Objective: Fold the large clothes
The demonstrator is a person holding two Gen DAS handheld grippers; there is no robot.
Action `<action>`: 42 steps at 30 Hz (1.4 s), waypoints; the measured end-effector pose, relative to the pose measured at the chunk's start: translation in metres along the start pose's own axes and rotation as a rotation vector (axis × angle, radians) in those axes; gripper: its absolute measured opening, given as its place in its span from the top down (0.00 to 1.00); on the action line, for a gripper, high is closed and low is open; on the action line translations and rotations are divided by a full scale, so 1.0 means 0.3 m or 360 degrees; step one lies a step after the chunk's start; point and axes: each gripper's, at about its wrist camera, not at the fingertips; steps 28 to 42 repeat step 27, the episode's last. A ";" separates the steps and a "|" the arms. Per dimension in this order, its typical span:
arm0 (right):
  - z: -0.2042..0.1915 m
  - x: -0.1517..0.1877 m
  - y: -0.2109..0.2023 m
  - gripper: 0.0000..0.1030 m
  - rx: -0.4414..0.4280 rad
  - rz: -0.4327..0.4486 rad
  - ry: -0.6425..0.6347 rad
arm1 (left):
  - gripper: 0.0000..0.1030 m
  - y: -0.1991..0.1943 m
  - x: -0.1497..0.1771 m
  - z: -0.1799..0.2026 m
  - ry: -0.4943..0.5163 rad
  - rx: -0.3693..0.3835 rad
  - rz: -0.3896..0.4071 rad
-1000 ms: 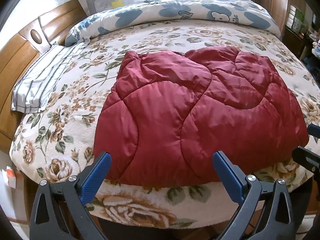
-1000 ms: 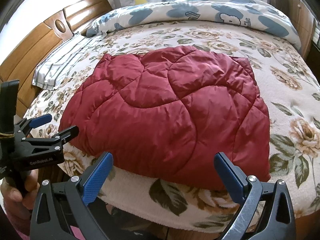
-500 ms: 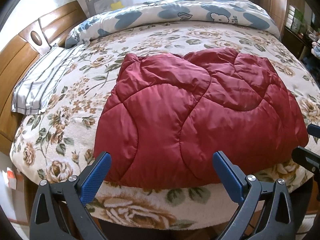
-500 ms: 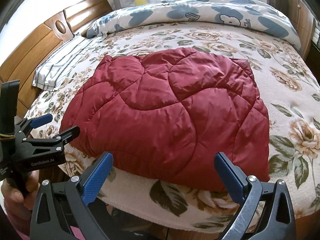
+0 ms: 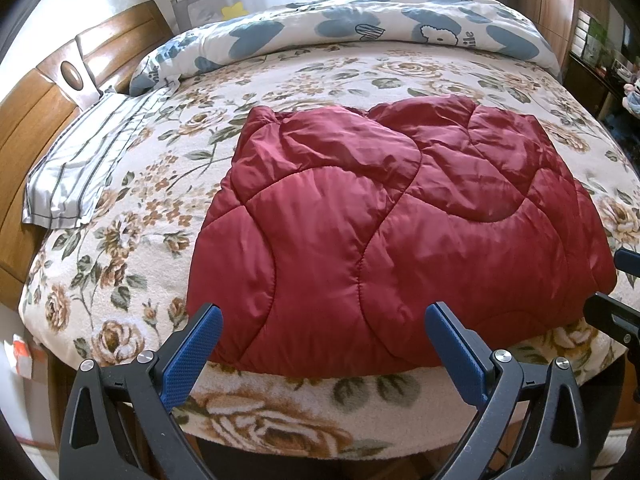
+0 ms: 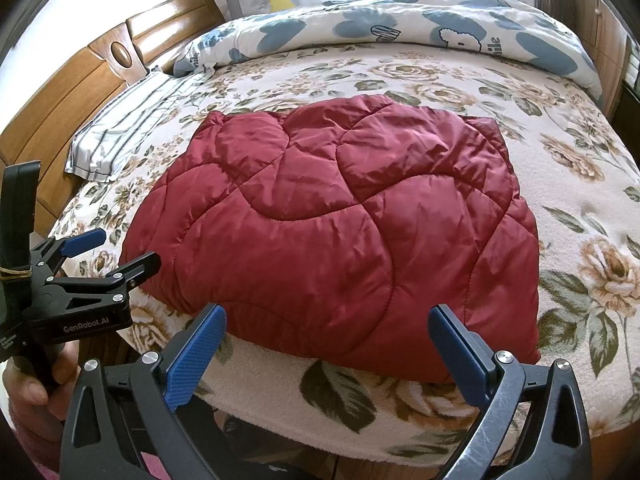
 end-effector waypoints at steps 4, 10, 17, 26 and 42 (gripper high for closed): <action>0.002 -0.001 0.001 0.01 -0.0001 0.0002 0.0000 | 0.01 0.000 0.001 0.000 -0.0001 -0.0002 -0.0001; 0.001 -0.003 -0.002 0.01 0.0003 -0.0001 0.0006 | 0.01 0.009 0.000 0.002 -0.0007 0.0010 -0.0007; 0.010 -0.010 -0.006 0.01 0.0000 0.0012 0.0037 | 0.01 0.015 -0.005 0.000 -0.0017 0.0013 -0.0005; 0.027 -0.007 0.008 0.01 -0.0016 0.0021 0.0072 | 0.01 0.017 -0.008 -0.013 -0.0056 0.0050 0.0008; 0.030 -0.007 0.010 0.01 -0.0019 0.0023 0.0076 | 0.01 0.019 -0.008 -0.015 -0.0063 0.0059 0.0008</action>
Point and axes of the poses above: each gripper's, at about its wrist camera, not at the fingertips, and y roughly the way its jaws point, z to its right, x to its underside, and after that the axes turned 5 degrees about y, right-handed
